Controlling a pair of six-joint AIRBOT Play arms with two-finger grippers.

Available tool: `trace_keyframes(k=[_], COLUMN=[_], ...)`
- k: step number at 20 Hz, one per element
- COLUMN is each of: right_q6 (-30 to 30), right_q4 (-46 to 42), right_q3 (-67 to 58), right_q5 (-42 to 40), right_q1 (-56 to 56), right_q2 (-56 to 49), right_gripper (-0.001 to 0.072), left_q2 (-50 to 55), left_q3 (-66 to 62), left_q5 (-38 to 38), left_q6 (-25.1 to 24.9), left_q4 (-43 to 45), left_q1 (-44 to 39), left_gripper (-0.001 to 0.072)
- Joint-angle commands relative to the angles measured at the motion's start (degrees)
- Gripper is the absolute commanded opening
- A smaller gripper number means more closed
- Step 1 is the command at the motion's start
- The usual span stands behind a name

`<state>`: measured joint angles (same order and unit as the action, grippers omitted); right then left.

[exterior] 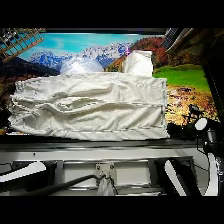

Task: Fold the clothes and pants, and hang the long-sleeved shirts on hangers.

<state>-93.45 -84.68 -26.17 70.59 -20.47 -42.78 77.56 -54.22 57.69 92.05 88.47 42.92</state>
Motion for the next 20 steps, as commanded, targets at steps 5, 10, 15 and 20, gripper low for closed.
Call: trace_keyframes(k=[5,10,15,20], right_q6=[-0.17,0.70,-0.39,-0.35], right_q4=[-0.22,-0.59,3.34,7.93], right_q3=[1.73,1.66,1.73,1.73], right_q5=[-0.04,-0.52,-4.90,-6.49], right_q1=[-0.24,-0.24,-0.24,-0.20], right_q2=[-0.72,-5.27,-6.27,-11.10], right_gripper=[0.0435,0.0435,0.0434,0.0425], left_q2=[0.02,0.02,0.02,0.02], left_q3=[0.02,0.02,0.02,0.02], left_q5=[-0.46,-0.90,-0.94,-1.11], left_q6=[0.13,0.13,0.13,0.13], left_q4=[-0.13,-0.20,-0.28,-0.28], left_q1=[-0.07,-0.07,-0.07,-0.07], left_gripper=[0.0025,0.0024,0.0025,0.0025])
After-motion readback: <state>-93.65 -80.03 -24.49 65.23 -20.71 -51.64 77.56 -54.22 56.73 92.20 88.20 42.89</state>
